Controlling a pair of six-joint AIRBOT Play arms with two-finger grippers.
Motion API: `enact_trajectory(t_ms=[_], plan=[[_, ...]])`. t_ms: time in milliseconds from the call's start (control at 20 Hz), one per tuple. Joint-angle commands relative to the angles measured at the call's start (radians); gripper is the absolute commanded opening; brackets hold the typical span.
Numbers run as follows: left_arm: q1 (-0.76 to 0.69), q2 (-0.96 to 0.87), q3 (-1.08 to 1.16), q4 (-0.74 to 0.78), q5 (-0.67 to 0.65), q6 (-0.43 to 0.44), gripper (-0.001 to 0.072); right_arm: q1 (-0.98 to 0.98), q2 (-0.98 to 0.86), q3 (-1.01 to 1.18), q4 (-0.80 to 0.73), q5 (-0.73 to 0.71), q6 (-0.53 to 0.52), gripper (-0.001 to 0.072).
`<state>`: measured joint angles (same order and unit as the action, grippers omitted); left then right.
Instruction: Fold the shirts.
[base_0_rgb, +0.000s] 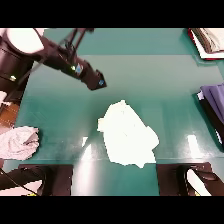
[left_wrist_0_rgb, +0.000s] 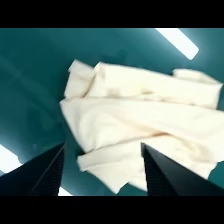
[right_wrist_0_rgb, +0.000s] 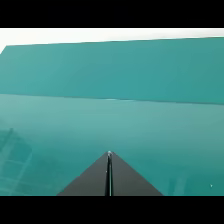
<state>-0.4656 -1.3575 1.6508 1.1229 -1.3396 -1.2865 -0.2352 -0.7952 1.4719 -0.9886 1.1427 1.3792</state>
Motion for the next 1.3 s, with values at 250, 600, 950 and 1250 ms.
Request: enact_trajectory(t_ms=[250, 600, 950, 1250], plan=[[0.092, 0.003, -0.499, -0.014, 0.071, -0.062, 0.0543, 0.000, 0.001, 0.001, 0.000, 0.065, 0.000, 0.0027], [0.114, 0.001, -0.719, -0.340, 0.296, 0.109, 0.0542, 0.000, 0.001, 0.001, 0.000, 0.066, 0.000, 0.0026], [0.109, -0.042, -0.735, -0.399, 0.382, 0.109, 0.0542, 0.000, 0.001, 0.001, -0.002, 0.118, 0.000, 0.0026], [0.060, -0.079, -0.726, -0.422, 0.377, 0.107, 0.0031, 0.000, 0.001, 0.001, -0.002, 0.137, 0.000, 0.0027]])
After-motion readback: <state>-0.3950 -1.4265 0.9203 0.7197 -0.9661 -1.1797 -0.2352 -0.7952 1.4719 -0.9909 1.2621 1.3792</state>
